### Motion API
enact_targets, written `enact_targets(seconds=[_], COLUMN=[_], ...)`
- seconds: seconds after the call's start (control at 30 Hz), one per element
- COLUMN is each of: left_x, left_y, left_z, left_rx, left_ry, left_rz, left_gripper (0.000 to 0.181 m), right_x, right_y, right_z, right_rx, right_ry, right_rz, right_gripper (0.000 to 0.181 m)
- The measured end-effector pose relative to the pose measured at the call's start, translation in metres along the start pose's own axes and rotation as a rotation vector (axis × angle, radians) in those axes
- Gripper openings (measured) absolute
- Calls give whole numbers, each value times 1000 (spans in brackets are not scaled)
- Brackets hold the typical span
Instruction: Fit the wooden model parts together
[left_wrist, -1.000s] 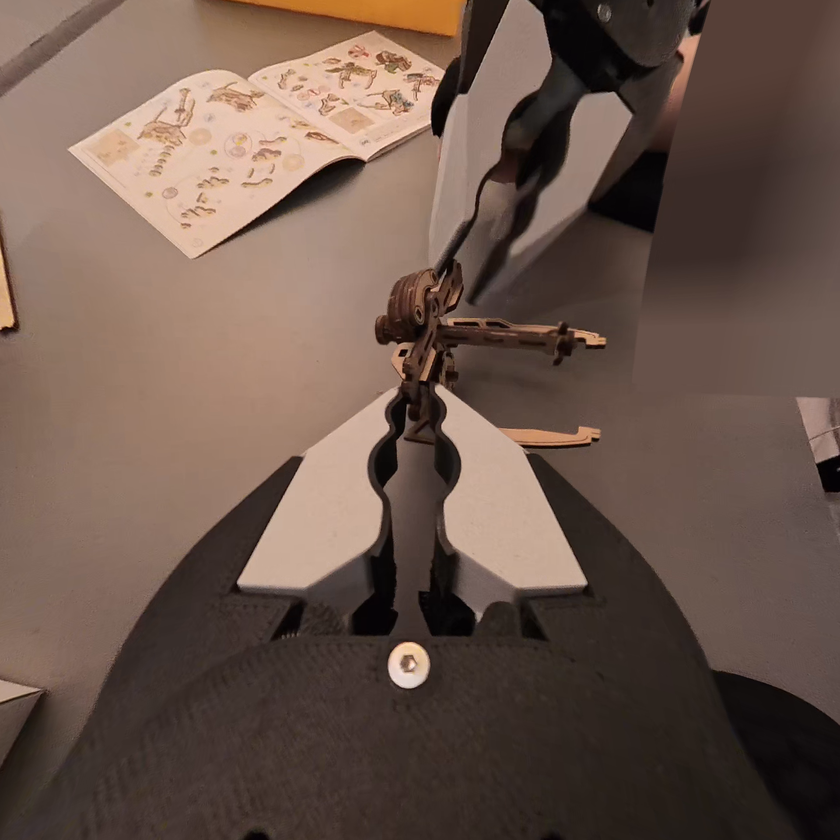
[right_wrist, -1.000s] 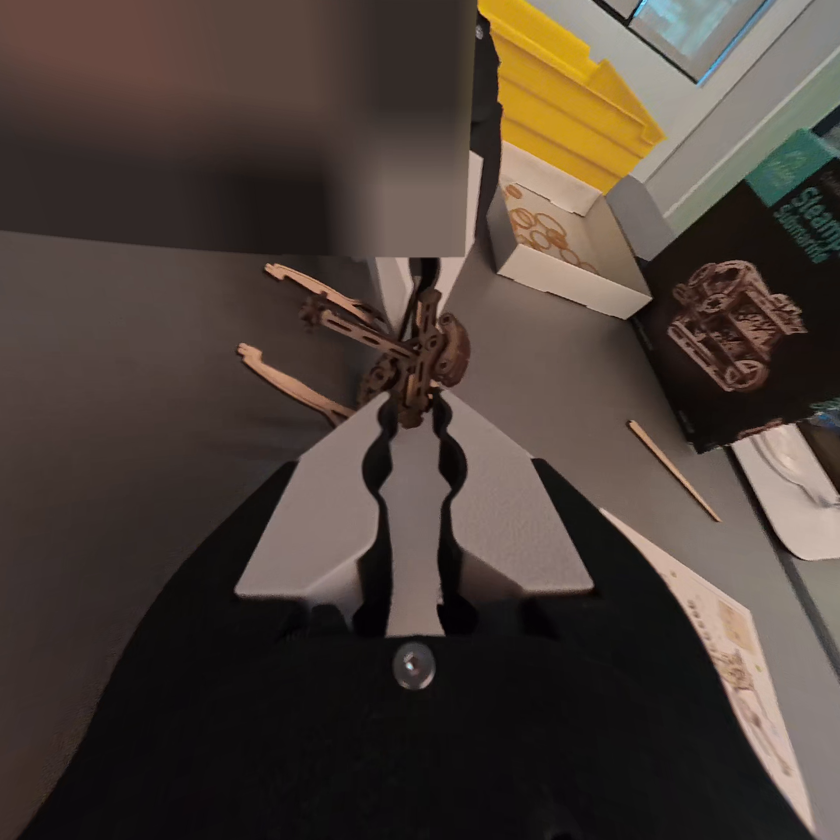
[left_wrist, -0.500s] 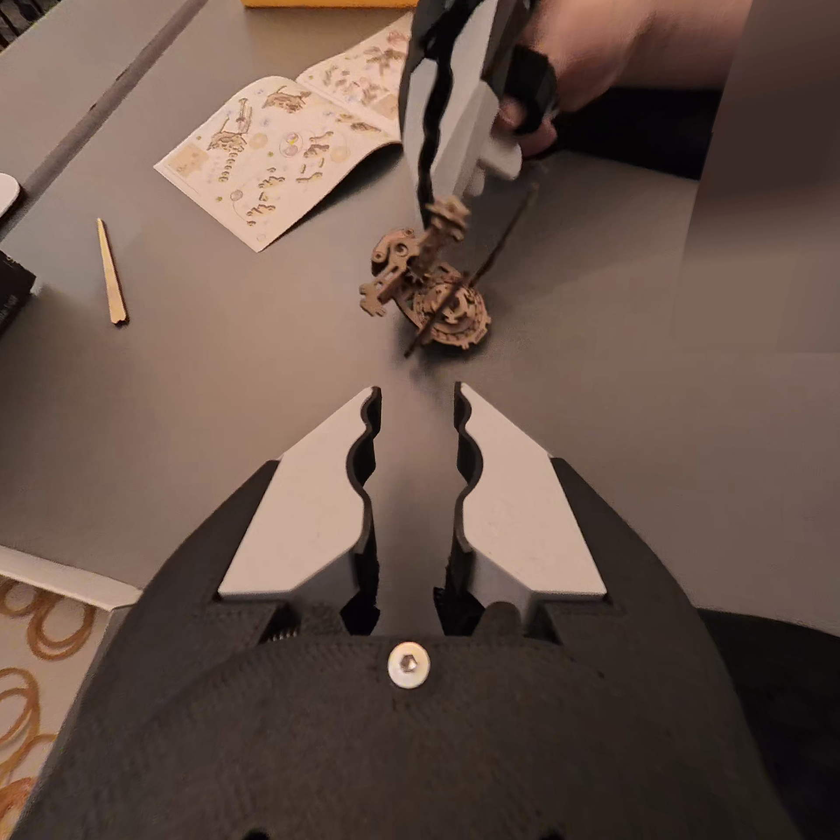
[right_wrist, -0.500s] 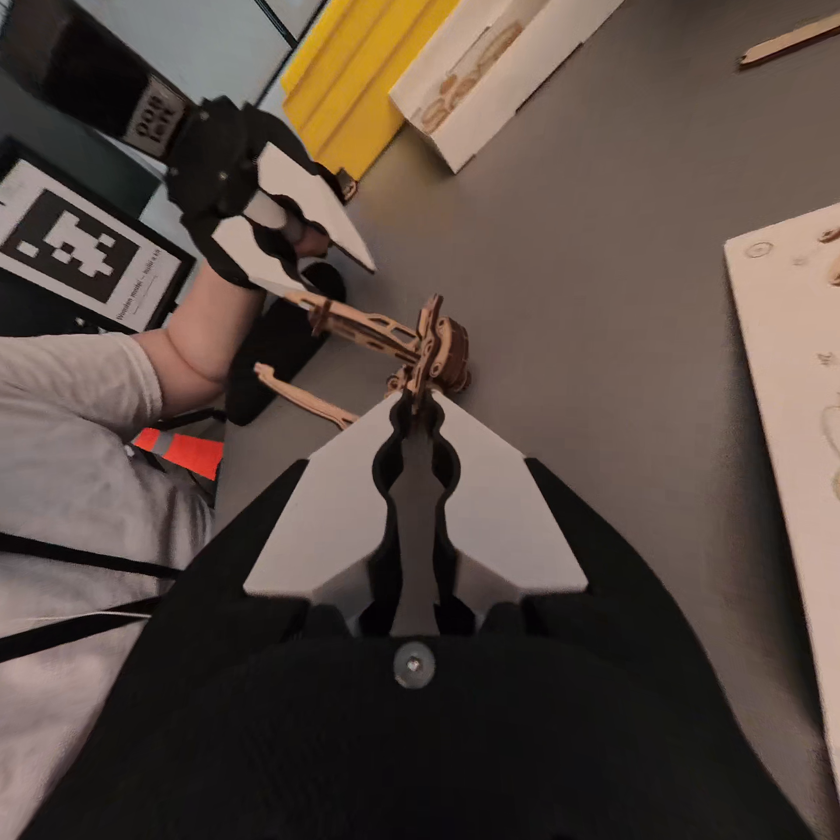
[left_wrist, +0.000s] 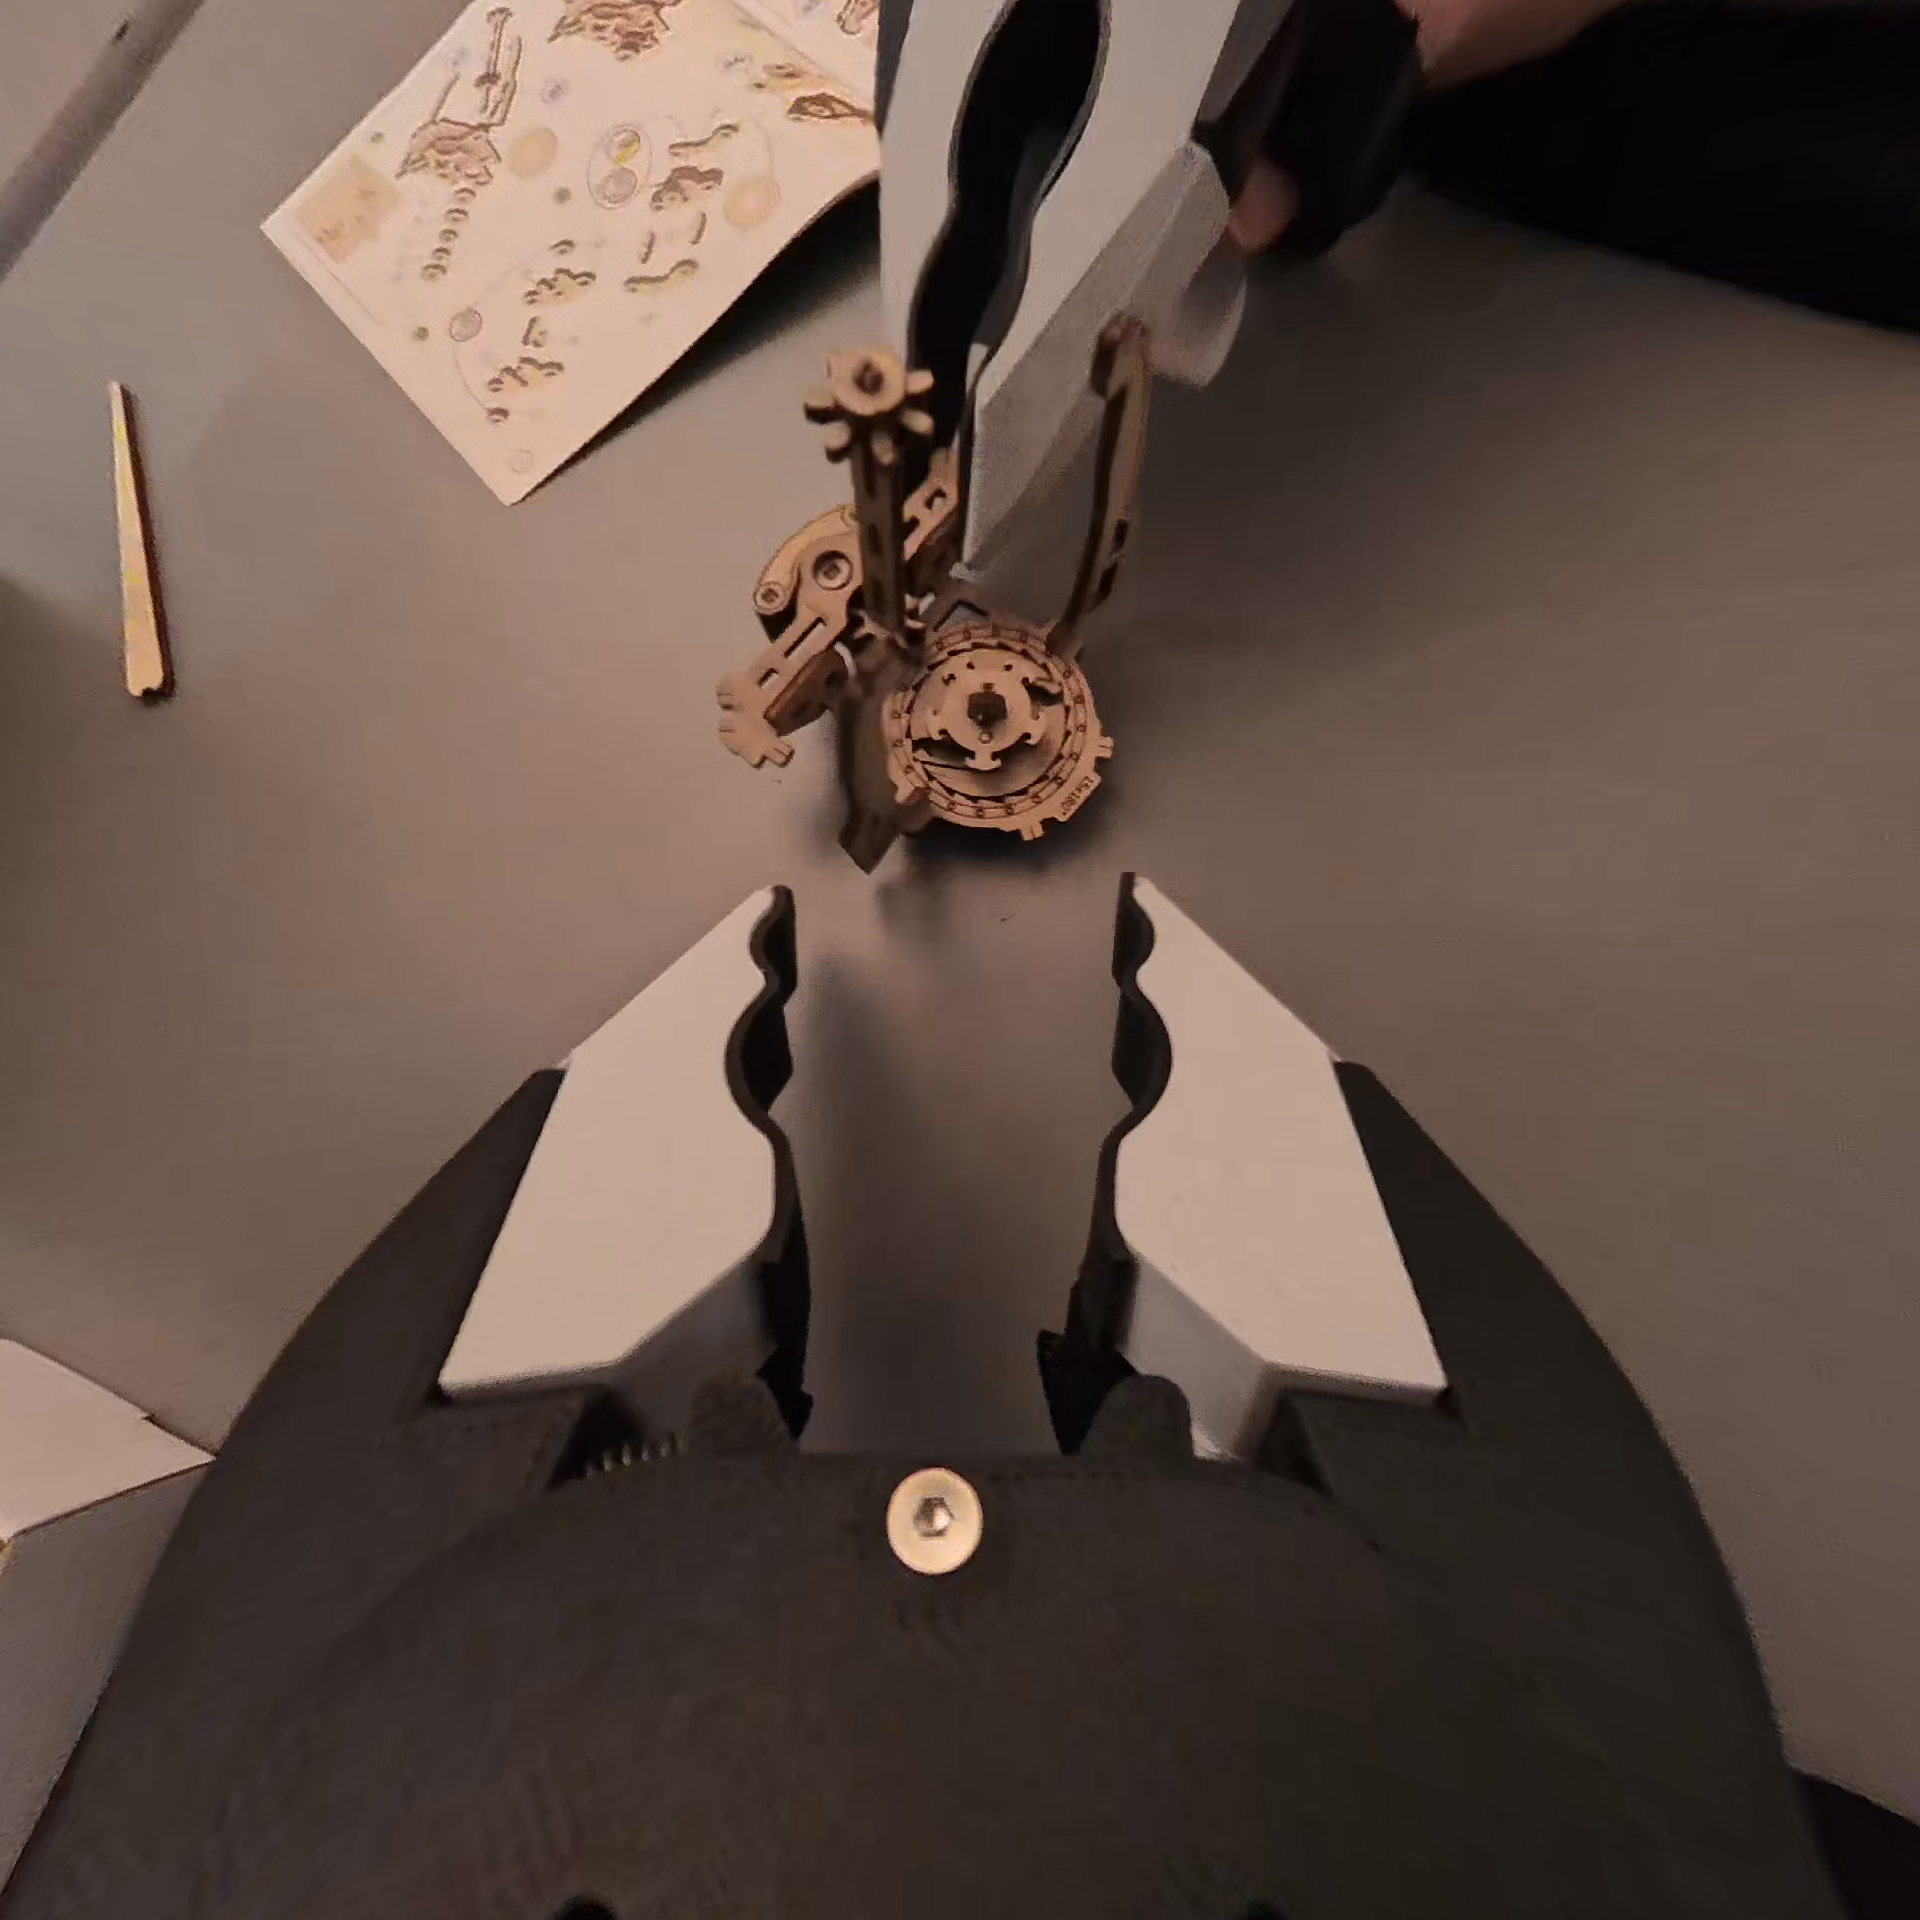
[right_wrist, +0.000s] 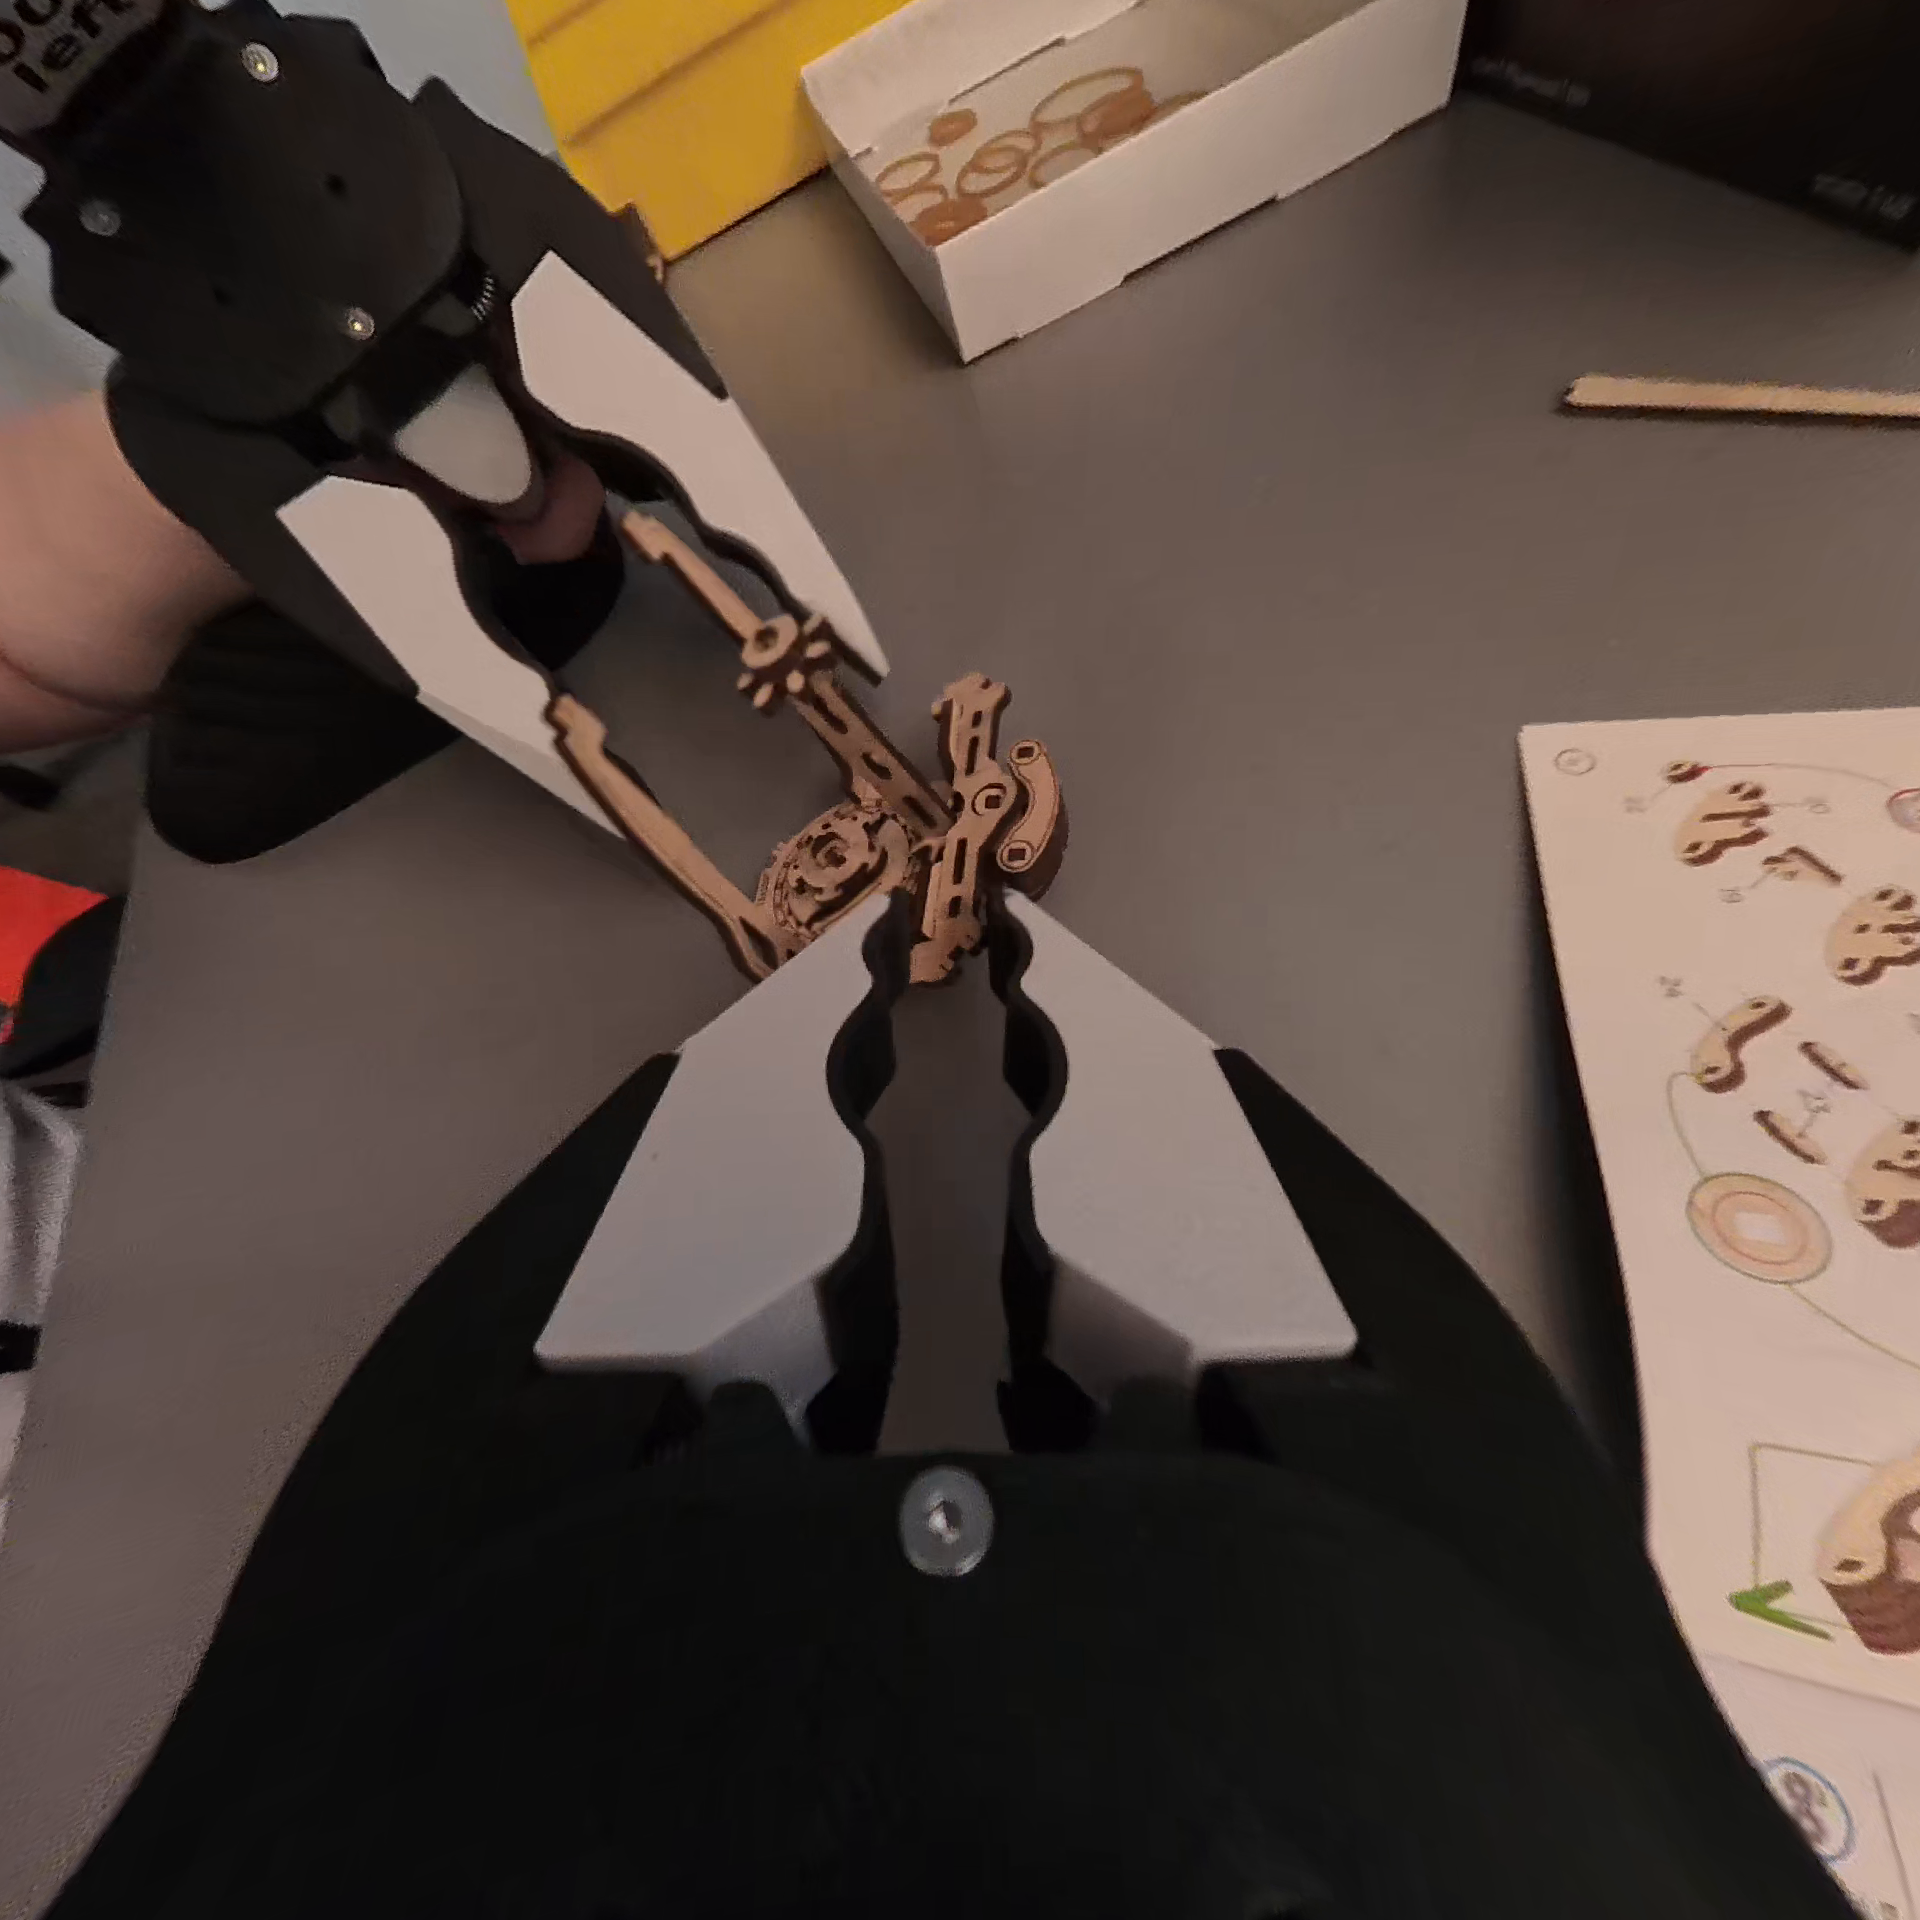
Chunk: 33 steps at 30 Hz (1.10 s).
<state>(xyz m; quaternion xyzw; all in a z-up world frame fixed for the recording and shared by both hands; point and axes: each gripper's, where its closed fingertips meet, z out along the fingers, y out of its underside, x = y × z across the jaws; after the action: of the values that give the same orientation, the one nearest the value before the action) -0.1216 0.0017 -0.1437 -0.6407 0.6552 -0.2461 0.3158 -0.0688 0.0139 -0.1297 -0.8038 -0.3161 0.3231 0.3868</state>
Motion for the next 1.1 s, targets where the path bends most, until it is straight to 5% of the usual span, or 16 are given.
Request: enact_targets(seconds=[0.23,0.5,0.67,0.83,0.97,1.1], left_x=[0,1,7,26,17,31], left_y=[-5,-44,-78,-107,-111,-106], left_z=[-4,-50,-71,-85,-74,-74], left_rx=[28,360,478,359,274,237], left_ry=[-25,311,399,555,425,532], left_rz=[51,-232,-213,-150,-1,31], left_gripper=[49,46,40,39,37,24], right_x=[-8,-57,-89,-93,-94,-97], right_y=[-6,-24,-33,-43,-69,-79], right_z=[-8,-36,-44,-41,-45,-50], right_rx=[54,137,6,-228,-240,-263], right_ry=[-132,-329,-379,-293,-278,-258], right_rz=[55,-283,-450,-628,-690,-793], right_gripper=[13,12,12,12,12,12])
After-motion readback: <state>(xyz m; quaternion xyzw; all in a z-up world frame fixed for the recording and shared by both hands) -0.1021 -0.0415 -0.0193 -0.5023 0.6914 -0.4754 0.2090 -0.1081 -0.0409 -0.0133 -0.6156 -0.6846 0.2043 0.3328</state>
